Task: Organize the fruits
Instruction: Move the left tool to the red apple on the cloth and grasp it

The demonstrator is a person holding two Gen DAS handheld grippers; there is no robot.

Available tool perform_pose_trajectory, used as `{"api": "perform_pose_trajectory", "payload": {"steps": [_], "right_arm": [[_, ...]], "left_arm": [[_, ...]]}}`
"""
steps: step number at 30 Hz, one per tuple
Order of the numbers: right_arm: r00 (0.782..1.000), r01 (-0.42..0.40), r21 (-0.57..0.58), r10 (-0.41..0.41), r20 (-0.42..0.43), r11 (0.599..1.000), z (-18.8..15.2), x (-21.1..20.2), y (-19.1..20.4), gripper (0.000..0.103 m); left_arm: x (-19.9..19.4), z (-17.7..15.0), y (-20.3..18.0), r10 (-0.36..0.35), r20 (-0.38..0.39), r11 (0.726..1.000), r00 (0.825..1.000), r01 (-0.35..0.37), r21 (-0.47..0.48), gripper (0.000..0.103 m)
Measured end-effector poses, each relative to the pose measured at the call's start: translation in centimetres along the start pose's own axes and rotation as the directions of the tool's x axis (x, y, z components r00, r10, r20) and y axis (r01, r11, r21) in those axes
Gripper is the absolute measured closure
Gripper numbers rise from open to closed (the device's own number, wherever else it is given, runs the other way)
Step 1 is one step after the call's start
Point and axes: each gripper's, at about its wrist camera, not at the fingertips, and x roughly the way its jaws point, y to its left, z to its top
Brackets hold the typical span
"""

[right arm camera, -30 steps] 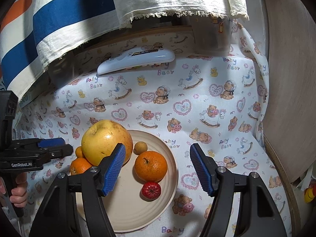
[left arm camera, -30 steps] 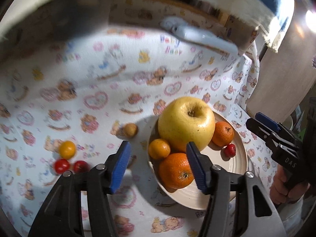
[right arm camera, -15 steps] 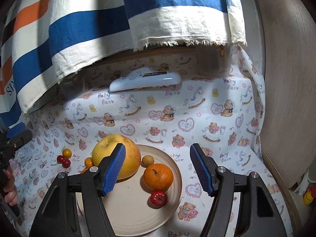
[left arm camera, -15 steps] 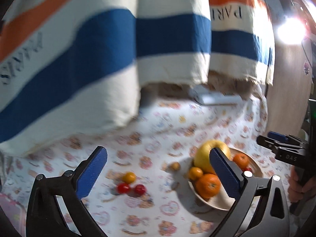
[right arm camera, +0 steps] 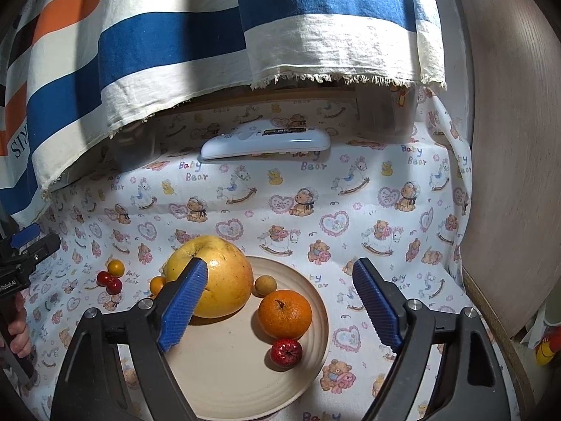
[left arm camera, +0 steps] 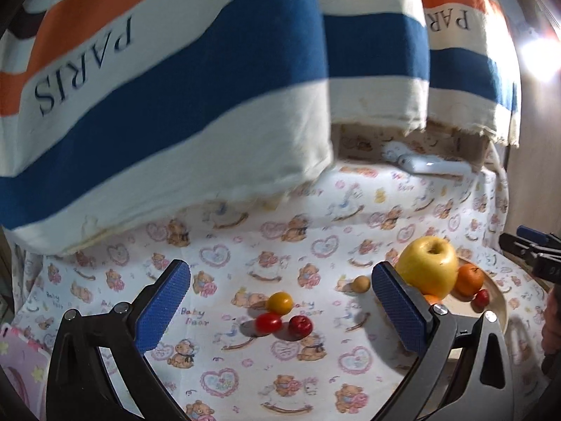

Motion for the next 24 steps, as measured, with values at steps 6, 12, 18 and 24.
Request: {"api": "perform_pose_trajectory", "payload": {"steps": [6, 12, 18, 24], "right_arm": [[0.999, 0.031, -0.035, -0.032, -0.023, 0.999, -0.6, 1.0, 0.6, 0.011], [0.998, 0.033, -0.052, -0.035, -0.048, 0.998, -1.0, 1.5, 1.0, 0.011], [0.998, 0.035, -0.052, -0.038, -0.057, 0.998, -1.2, 1.8, 1.0, 0.011], [0.997, 0.038, -0.056, -0.041, -0.061, 0.998, -1.2, 1.8, 1.1, 0.011]], "left_arm": [[2.3, -1.7, 0.9, 0.002, -0.062, 1.000, 0.998, -0.002, -0.002, 0.001], [4.4, -2.6, 0.4, -0.027, -0.186, 1.000, 0.982, 0.030, 0.010, 0.013], [5.3, -3.0, 0.4, -0.057, -0.252, 0.998, 0.966, 0.058, -0.005, 0.030], [5.5, -3.2, -1.3, -0.118, -0.279, 0.990, 0.953, 0.135, 0.041, 0.059]]}}
